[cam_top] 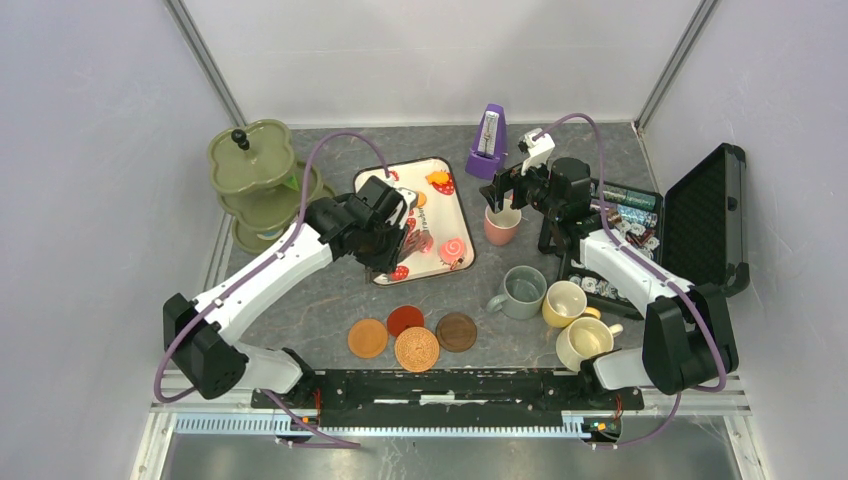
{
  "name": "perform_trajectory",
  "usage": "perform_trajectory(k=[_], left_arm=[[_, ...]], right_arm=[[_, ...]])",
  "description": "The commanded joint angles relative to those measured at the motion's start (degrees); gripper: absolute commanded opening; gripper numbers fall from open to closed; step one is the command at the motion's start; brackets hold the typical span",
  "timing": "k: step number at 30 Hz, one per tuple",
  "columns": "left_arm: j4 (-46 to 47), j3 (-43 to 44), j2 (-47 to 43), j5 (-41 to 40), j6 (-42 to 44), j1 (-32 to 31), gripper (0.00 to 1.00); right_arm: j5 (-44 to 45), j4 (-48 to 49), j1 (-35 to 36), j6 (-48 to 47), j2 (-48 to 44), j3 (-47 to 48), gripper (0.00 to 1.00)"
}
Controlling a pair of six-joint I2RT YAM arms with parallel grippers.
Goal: Serve the afternoon tea
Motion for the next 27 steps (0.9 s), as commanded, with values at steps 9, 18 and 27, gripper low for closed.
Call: perform_trajectory(k=[9,18,27], left_arm=[[4.8,5.2,5.3,-4.5,-1.6,-0.4,0.37],[5.9,8.3,5.2,-9.7,-0.5,0.0,0.36],[3.1,9.0,5.8,-14.9,-2.4,3.5,0.37]], right_arm=[[-0.5,1.2,-0.2,0.1,-0.1,2.4,0.93],[-0.6,1.1,-0.2,0.1,0.2,2.6,0.93],[-0.7,0.9,-0.2,0.1,-0.1,2.6,0.93]])
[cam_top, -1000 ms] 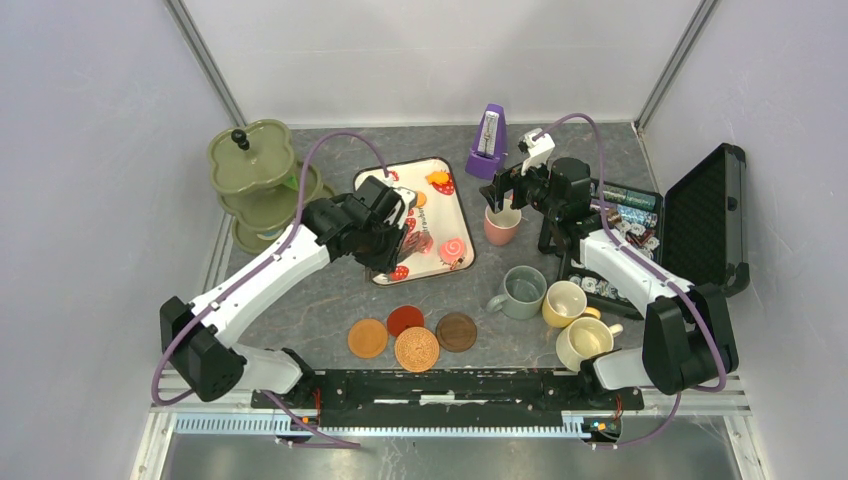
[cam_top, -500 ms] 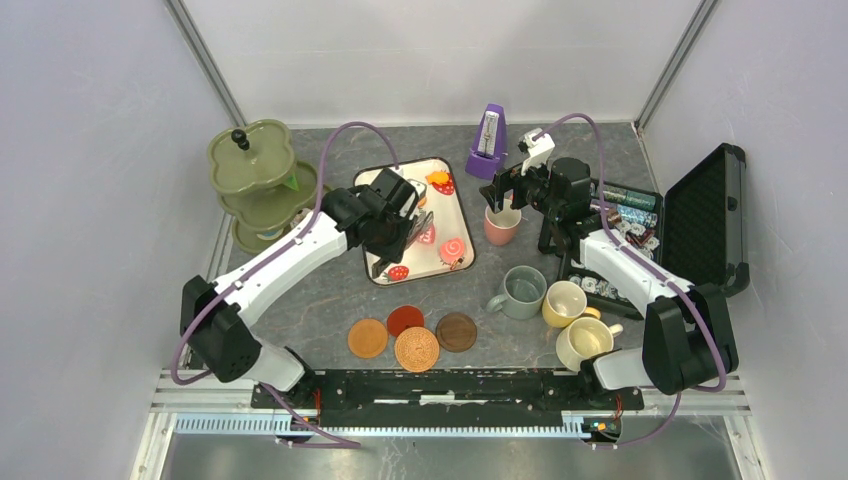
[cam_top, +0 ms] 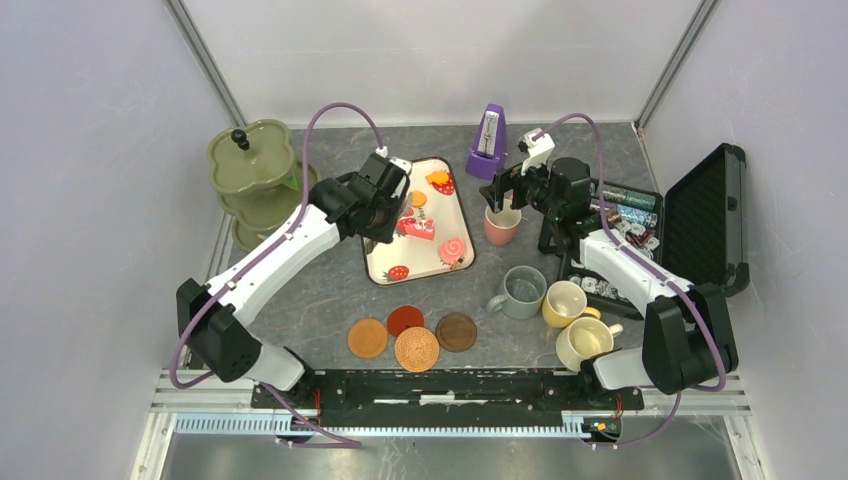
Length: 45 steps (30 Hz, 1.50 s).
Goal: Serve the afternoon tea
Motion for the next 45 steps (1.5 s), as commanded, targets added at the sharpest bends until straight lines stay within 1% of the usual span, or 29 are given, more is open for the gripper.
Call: perform_trajectory(k=[1,5,7,12,20,24,29,32,37,40,43,45], left_arm=[[-0.7,1.7,0.2,-5.3,-2.5,1.3,0.37],[-2.2,2.9,3.6,-7.7,-2.4,1.5,0.37],[-2.1,3.0,4.9,-6.2,-2.1,1.5,0.37],[0.3,0.1,5.6,-1.8,-0.5,1.3,0.37],[1.6,-3.8,3.2,4.7,1.4,-0.1,0.37],[1.4,-5.6,1.0,5.9,0.7,-1.5,0.37],[1.9,-8.1,-1.7,9.5,-1.7,-2.9,0.37],[0.7,-8.8,-3.1,7.4,-3.1,-3.5,0.37],[-1.9,-7.8,-5.2,-0.4,-5.8,-3.5,0.37],[-1.5,-7.2,-6.6,0.2,-6.4,-3.5,0.38],[0.7,-7.5,-8.0,3.8,-7.1,-3.7,0.46],[3.0,-8.2,-8.8,5.7,-7.5,-4.3,0.48]], right_arm=[[-0.8,0.9,-0.2,0.1,-0.3,2.5,0.93],[-0.7,1.0,-0.2,0.1,-0.2,2.6,0.93],[-0.8,1.0,-0.3,0.1,-0.1,2.6,0.93],[-0.4,0.8,-0.2,-0.2,-0.2,2.6,0.93],[-0.9,0.9,-0.2,0.1,0.3,2.8,0.93],[-0.8,0.9,-0.3,0.0,0.1,2.7,0.93],[-1.1,1.0,-0.3,0.3,0.3,2.8,0.93],[-1.2,0.9,-0.3,0.4,0.3,2.8,0.93],[-1.1,1.0,-0.2,0.4,0.2,2.8,0.93],[-1.2,1.0,-0.2,0.4,0.3,2.8,0.93],[-1.2,1.1,-0.3,0.4,0.3,2.8,0.94],[-1.2,1.2,-0.3,0.5,0.4,2.8,0.93]])
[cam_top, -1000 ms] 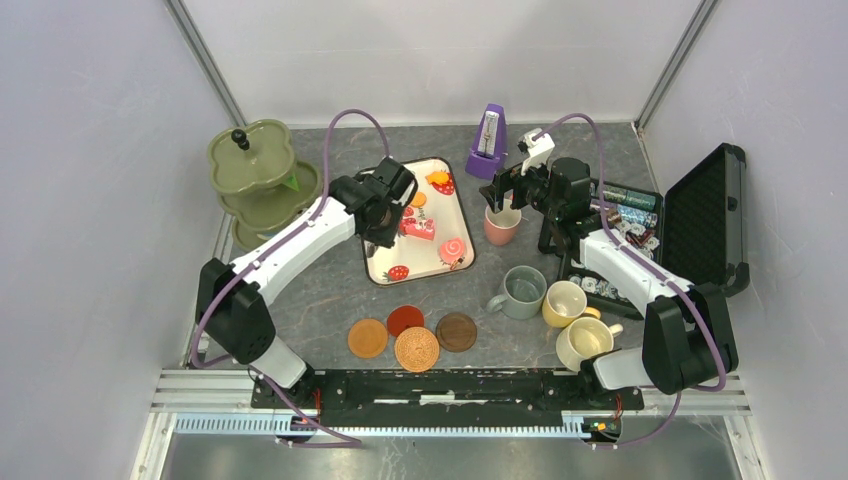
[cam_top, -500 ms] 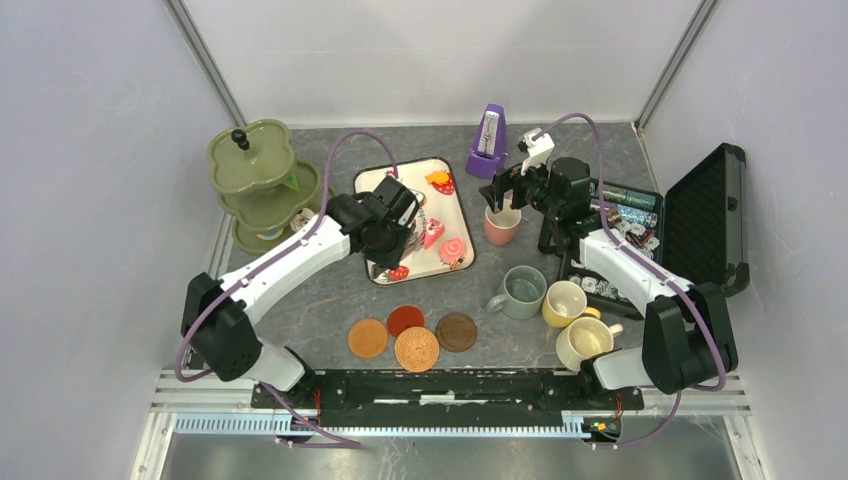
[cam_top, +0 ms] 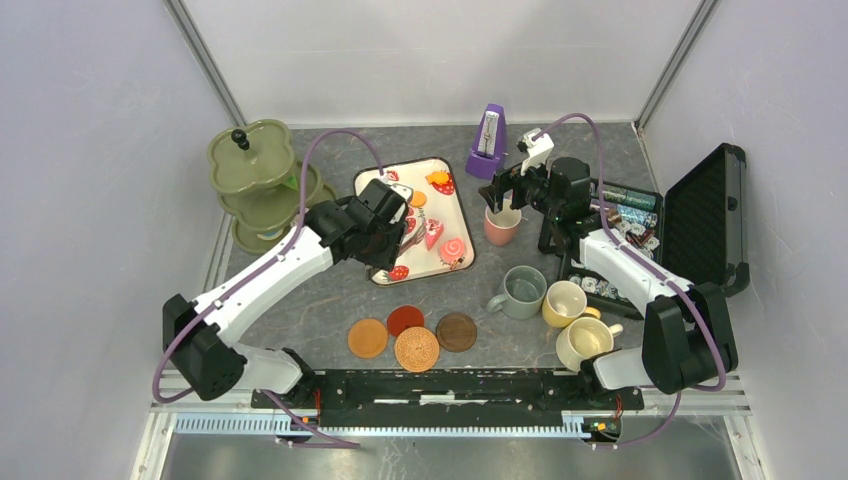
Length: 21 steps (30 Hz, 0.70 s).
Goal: Serve the afternoon tea
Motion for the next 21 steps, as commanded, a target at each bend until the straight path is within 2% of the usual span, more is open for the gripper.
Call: perform_trajectory(k=[1,14,21], left_arm=[[5.6,0.2,-3.3,3.5,-3.7,-1.0,0.49],[9.0,1.6,4.5,2.1,-3.4,-2.5,0.49],[9.7,0.9,6.7,-1.1,-4.2,-3.2,0.42]], right_arm=[[-0.4,1.2,-0.2,0.4,0.3,2.7,0.93],[-0.3,1.0,-0.2,0.3,0.4,2.7,0.94],[-0.2,1.0,-0.2,0.3,0.3,2.7,0.94]])
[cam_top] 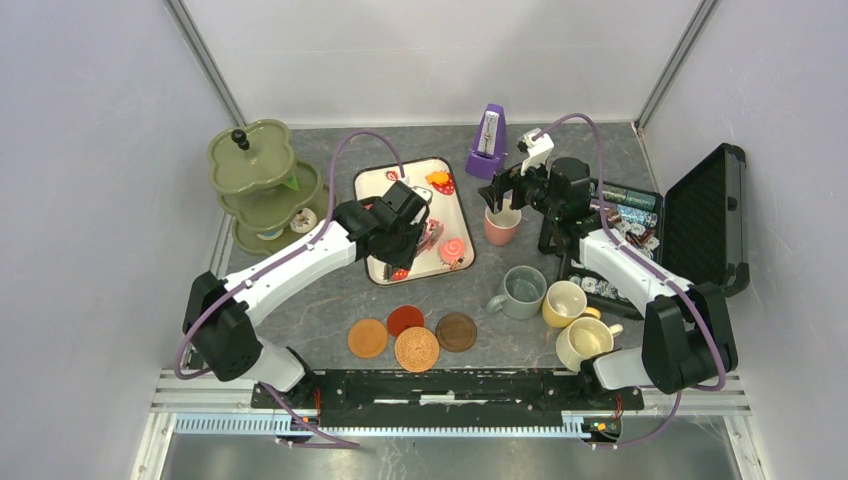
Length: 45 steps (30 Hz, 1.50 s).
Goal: Serve the afternoon tea
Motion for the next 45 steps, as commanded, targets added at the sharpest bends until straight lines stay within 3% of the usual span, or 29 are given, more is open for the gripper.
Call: perform_trajectory(k=[1,13,20,29,41,45], left_arm=[[2.2,0.9,1.0,-4.5,-2.8,-1.2,0.41],[0.8,2.6,5.0,-8.9,-3.9,-3.6,0.40],[-2.0,3.8,4.0,-12.8,-4.7,-3.9,0.29],[-9.8,4.0,-4.2,-19.8,-9.3,-3.9,0.26],[-31.8,6.9,-21.0,-27.1,-24.1,-3.8,0.26],[-35.1,7.9,-24.4,-29.7,-27.3,-3.7,0.26]], right_arm=[[-0.2,1.0,-0.2,-0.1,0.2,2.7,0.94],[0.2,0.7,-0.2,-0.5,-0.2,2.6,0.94],[0.8,0.2,-0.2,-1.0,-0.2,2.7,0.94],[0.8,-0.1,-0.2,-1.1,-0.4,2.9,0.94],[0.2,0.0,-0.2,-1.0,-0.3,2.9,0.94],[0.0,0.0,-0.3,-0.9,-0.2,2.9,0.94]])
